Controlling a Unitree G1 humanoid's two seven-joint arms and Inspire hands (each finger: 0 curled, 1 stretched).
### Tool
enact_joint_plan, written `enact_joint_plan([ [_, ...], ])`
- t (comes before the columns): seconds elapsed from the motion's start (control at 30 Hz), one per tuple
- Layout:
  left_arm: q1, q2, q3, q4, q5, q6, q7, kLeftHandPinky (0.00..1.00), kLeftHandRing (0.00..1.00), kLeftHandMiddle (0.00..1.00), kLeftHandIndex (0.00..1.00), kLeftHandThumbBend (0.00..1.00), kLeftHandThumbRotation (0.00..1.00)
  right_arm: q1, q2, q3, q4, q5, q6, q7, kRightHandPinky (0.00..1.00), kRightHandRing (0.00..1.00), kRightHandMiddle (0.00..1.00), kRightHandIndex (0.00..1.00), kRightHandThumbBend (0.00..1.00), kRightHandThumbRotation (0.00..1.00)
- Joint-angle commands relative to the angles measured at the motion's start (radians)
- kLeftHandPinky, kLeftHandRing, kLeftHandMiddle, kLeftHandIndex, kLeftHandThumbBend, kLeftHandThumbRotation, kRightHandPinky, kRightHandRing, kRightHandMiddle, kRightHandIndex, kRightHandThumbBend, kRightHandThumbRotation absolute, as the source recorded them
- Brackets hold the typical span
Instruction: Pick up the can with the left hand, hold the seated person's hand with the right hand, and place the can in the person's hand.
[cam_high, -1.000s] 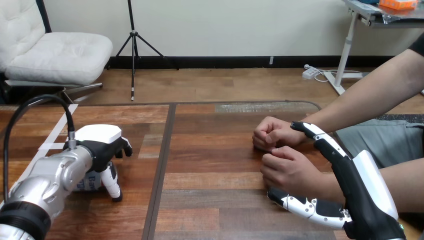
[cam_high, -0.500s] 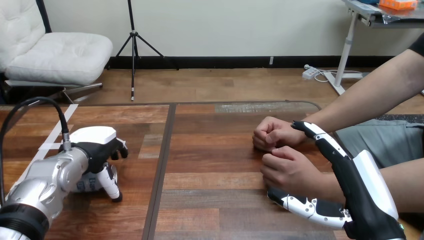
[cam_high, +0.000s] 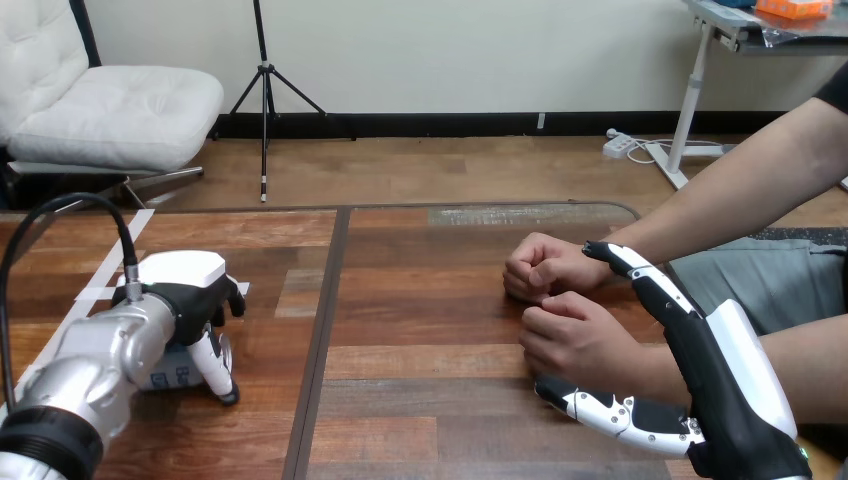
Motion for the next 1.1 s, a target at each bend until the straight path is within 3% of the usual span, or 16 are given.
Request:
enact_joint_plan([
  [0.0, -0.038, -0.004, -0.029, 0.043, 0.047, 0.05, 0.053, 0.47, 0.62, 0.69, 0.76, 0.89, 0.0, -0.061, -0.01, -0.008, -0.016, 0.018, -0.004, -0.006, 0.91, 0.92, 0.92, 0.87, 0.76, 0.3],
  [0.37, -0.074, -0.034, -0.048, 0.119, 0.06, 0.117, 0.057, 0.45, 0.59, 0.68, 0.76, 0.96, 0.02, -0.064, -0.011, -0.01, -0.013, 0.023, -0.006, -0.006, 0.91, 0.92, 0.92, 0.88, 0.76, 0.29],
  [0.63, -0.09, -0.036, -0.069, 0.16, 0.065, 0.115, 0.059, 0.39, 0.54, 0.65, 0.74, 0.98, 0.04, -0.063, -0.012, -0.01, -0.018, 0.021, -0.001, -0.005, 0.91, 0.92, 0.92, 0.88, 0.76, 0.29],
  [1.07, -0.098, -0.031, -0.087, 0.165, 0.058, 0.114, 0.023, 0.4, 0.59, 0.68, 0.76, 0.98, 0.07, -0.066, -0.014, -0.012, -0.018, 0.023, -0.003, -0.004, 0.89, 0.92, 0.92, 0.87, 0.76, 0.28],
])
